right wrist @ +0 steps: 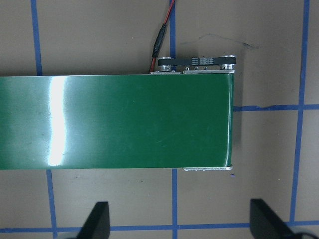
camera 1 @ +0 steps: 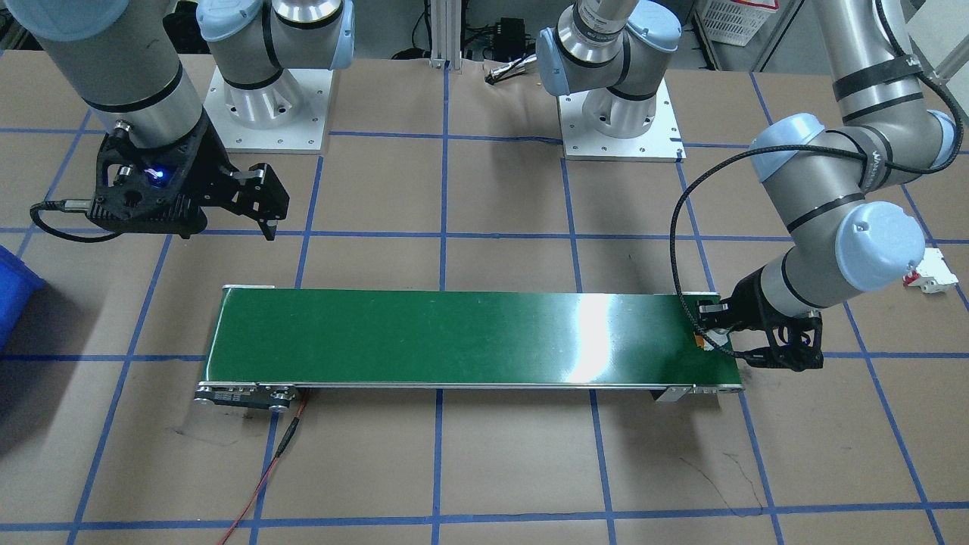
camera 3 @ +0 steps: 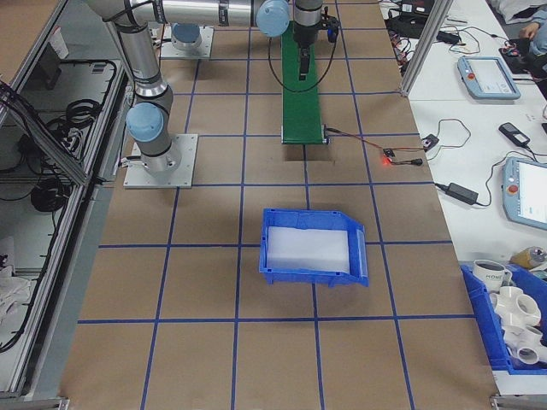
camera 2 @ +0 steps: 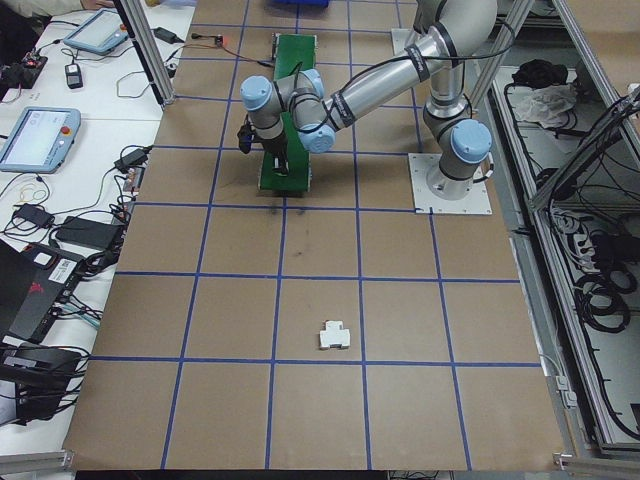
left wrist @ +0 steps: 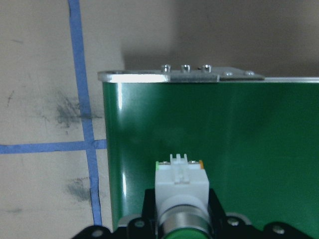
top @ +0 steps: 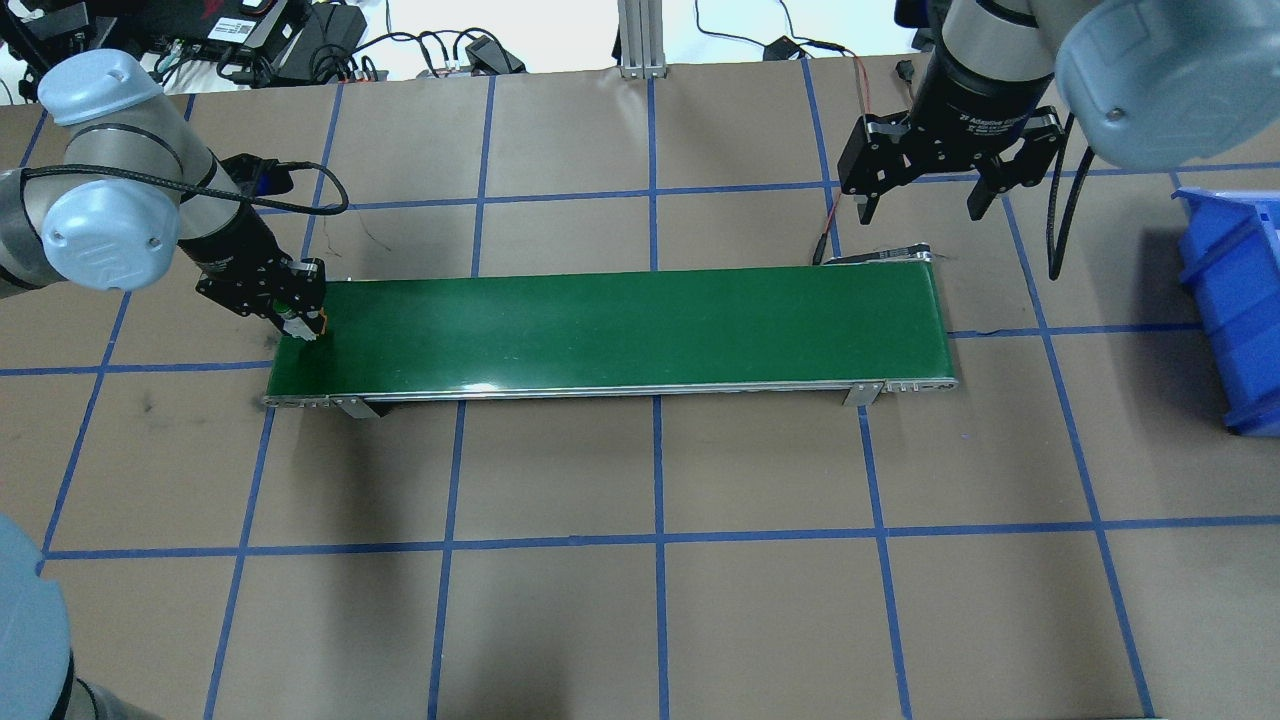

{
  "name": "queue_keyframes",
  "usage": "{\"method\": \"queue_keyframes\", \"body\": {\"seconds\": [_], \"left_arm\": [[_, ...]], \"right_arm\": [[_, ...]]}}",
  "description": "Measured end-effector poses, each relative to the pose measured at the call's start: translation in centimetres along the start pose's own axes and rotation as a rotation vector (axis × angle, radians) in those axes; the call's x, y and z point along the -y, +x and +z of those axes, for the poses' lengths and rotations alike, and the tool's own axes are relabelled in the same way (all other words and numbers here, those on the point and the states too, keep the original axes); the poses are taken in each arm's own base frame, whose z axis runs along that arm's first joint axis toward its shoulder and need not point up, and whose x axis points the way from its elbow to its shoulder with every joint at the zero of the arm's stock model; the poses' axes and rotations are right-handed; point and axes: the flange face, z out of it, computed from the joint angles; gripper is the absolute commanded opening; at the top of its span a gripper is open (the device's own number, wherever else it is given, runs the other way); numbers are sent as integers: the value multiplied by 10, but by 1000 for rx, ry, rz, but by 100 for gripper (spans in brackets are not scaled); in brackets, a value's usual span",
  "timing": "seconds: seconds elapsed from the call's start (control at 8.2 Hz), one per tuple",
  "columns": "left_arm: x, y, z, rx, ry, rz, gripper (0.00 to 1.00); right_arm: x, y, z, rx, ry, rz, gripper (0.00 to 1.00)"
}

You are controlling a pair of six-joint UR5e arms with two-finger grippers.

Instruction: Move button from left to right

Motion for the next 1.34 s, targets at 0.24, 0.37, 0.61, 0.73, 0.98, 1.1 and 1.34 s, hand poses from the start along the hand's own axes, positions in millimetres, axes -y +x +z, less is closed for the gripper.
{"method": "queue_keyframes", "body": {"seconds": [0.24, 0.37, 0.61, 0.73, 0.98, 1.1, 1.34], "left_arm": [[4, 0, 0, 6, 19, -7, 100], [2, 3, -4, 6, 23, -20, 100], [-3, 19, -11, 7, 18, -50, 100], [-8, 33, -21, 11, 24, -63, 100], [-43, 70, -60, 10, -23, -106, 100], [-63, 81, -96, 15, -27, -119, 100], [-81, 87, -161, 26, 3, -130, 100]], "right_arm": [[0, 0, 1, 1, -2, -1, 100], [0, 0, 1, 0, -4, -1, 100], [-1, 1, 1, -1, -8, -1, 100], [-1, 1, 2, -1, -10, -1, 100], [-1, 1, 2, -4, -11, -1, 100], [-1, 1, 2, -2, -10, -1, 100], [2, 0, 2, 4, 0, -2, 100]]}}
